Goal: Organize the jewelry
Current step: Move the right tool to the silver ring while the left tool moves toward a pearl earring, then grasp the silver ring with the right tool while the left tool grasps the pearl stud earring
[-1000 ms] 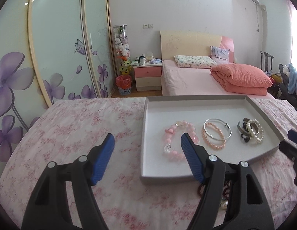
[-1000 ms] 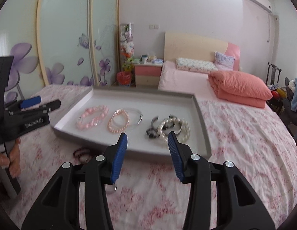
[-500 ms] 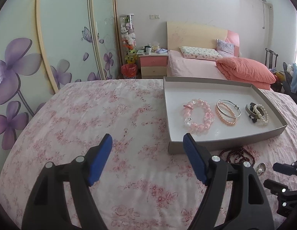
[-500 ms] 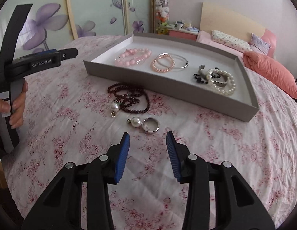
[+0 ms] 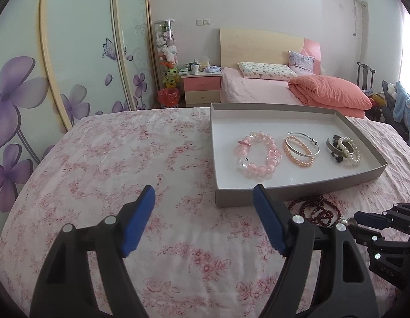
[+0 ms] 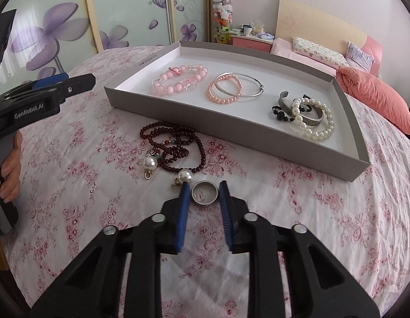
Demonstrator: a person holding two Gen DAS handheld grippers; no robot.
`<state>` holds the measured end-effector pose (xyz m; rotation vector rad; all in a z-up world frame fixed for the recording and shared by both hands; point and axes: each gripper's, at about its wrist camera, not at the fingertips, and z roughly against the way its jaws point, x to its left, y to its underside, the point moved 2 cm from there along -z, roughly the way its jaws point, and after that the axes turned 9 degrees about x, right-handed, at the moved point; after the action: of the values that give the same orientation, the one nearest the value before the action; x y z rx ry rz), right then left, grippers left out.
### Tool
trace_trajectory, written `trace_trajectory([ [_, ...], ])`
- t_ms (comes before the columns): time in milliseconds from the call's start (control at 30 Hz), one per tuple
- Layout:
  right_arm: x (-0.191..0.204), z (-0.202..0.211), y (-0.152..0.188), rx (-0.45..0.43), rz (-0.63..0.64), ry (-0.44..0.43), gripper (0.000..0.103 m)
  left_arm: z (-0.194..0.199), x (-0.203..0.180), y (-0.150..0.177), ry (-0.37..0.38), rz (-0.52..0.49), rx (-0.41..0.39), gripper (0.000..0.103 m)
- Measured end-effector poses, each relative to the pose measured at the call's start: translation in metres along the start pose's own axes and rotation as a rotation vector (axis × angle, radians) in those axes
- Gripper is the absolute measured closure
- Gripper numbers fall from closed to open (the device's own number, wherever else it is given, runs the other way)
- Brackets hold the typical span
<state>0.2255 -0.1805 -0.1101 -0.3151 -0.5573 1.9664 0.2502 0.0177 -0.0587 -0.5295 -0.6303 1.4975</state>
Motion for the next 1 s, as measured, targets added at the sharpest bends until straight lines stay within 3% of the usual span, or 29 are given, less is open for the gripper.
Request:
trace_trajectory([
  [267, -0.014, 0.006, 0.009, 0.000, -0.055, 0.052, 0.080, 0.001, -0.019, 0.006, 0.044, -0.051, 0.020, 0.029],
  [500, -0.063, 0.014, 0.021, 0.001, -0.269, 0.196, 0.080, 0.001, -0.055, 0.020, 0.132, -0.148, 0.072, 0.029],
  [667, -0.087, 0.019, 0.031, -0.010, -0.392, 0.221, 0.080, -0.005, -0.081, 0.029, 0.189, -0.187, 0.145, 0.029],
  [1000, -0.092, 0.019, 0.034, -0.017, -0.404, 0.208, 0.079, -0.022, -0.108, 0.032, 0.183, -0.168, 0.226, 0.045],
])
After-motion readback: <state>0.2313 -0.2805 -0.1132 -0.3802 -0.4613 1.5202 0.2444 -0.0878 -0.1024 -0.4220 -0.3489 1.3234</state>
